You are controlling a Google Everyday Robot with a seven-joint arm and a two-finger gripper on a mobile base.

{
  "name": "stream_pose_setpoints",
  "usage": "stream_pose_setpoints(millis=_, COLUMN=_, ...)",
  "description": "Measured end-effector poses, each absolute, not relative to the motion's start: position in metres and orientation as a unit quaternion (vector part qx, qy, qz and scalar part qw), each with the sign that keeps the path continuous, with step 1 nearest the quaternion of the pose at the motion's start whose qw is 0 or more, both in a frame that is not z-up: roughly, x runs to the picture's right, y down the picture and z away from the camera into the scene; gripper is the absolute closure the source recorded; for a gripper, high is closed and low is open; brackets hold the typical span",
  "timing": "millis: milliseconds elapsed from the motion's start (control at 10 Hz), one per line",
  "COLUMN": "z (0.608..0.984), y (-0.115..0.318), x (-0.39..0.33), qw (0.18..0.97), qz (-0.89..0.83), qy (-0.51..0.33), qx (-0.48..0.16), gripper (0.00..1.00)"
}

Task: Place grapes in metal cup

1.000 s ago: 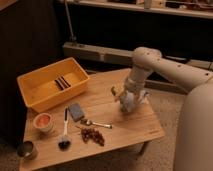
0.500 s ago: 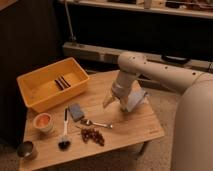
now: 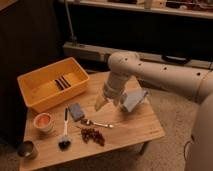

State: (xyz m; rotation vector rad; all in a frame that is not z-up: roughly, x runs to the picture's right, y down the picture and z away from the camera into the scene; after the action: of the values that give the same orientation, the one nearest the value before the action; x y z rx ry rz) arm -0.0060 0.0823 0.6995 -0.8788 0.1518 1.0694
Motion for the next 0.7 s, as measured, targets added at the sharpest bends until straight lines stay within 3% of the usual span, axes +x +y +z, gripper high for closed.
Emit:
stream_pose_setpoints(millis=300, z=0.674, y=0.098, x=-0.045, qw=0.836, qz=0.365, qy=-0.024, qx=-0.408, gripper=0.34)
stream_pose_setpoints(millis=700, z=0.67, y=0.106, x=-0.059, qw=0.855, qz=0.307, qy=-0.048, qx=-0.416, gripper=0.34)
